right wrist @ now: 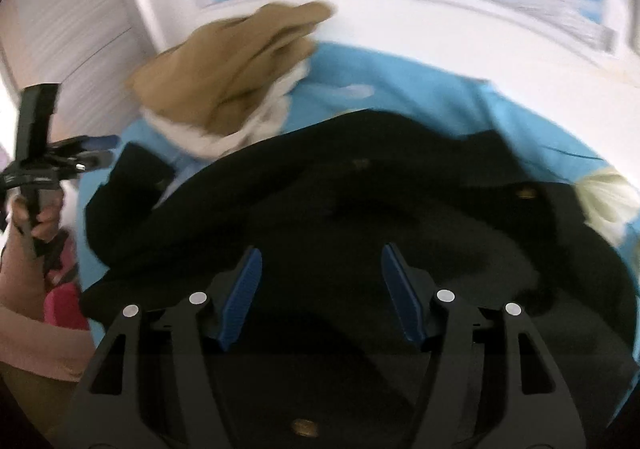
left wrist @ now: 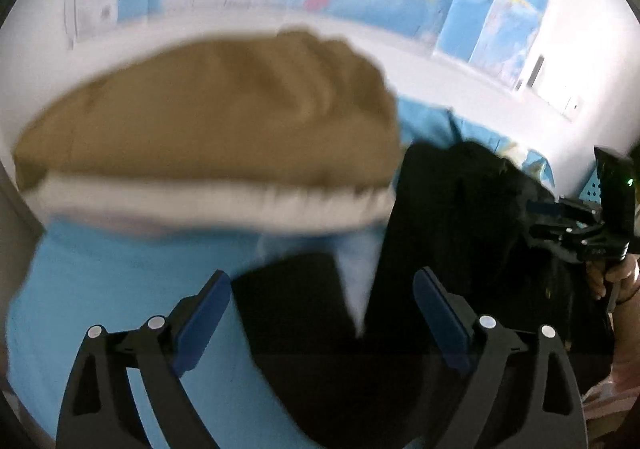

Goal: Fold large clothes

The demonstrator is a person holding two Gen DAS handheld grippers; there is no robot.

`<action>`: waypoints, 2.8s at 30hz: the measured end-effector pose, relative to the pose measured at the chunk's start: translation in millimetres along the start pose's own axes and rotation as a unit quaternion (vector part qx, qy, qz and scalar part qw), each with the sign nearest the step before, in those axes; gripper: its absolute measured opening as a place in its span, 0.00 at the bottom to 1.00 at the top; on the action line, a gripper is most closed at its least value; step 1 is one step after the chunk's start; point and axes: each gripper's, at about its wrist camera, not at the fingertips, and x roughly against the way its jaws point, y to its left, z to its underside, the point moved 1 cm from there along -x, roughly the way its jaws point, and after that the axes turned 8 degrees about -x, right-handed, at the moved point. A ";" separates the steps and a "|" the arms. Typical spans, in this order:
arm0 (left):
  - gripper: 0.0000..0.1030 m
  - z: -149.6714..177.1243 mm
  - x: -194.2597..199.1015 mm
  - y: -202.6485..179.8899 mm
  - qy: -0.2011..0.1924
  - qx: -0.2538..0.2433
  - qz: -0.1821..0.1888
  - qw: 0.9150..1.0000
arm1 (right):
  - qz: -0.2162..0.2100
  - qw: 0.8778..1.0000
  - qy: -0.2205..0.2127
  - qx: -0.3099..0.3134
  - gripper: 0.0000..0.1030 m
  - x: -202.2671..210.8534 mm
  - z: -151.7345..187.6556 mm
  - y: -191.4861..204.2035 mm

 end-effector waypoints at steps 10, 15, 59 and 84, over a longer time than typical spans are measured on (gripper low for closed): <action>0.16 17.4 -11.1 10.7 -0.003 0.025 0.053 0.998 | -0.096 0.994 0.027 0.045 0.70 -25.9 -5.4 80.4; 0.16 -13.4 32.4 0.5 -0.066 0.002 0.039 0.997 | -0.159 0.983 0.023 0.094 0.71 -30.5 -12.9 135.1; 0.67 -45.2 -94.7 -188.8 0.004 -0.253 0.124 0.960 | -0.003 0.954 -0.115 -0.276 0.87 128.8 78.2 -160.1; 0.13 -62.6 -109.4 -276.4 0.027 -0.280 0.296 0.913 | 0.054 0.979 -0.191 -0.038 0.39 205.7 70.8 -114.9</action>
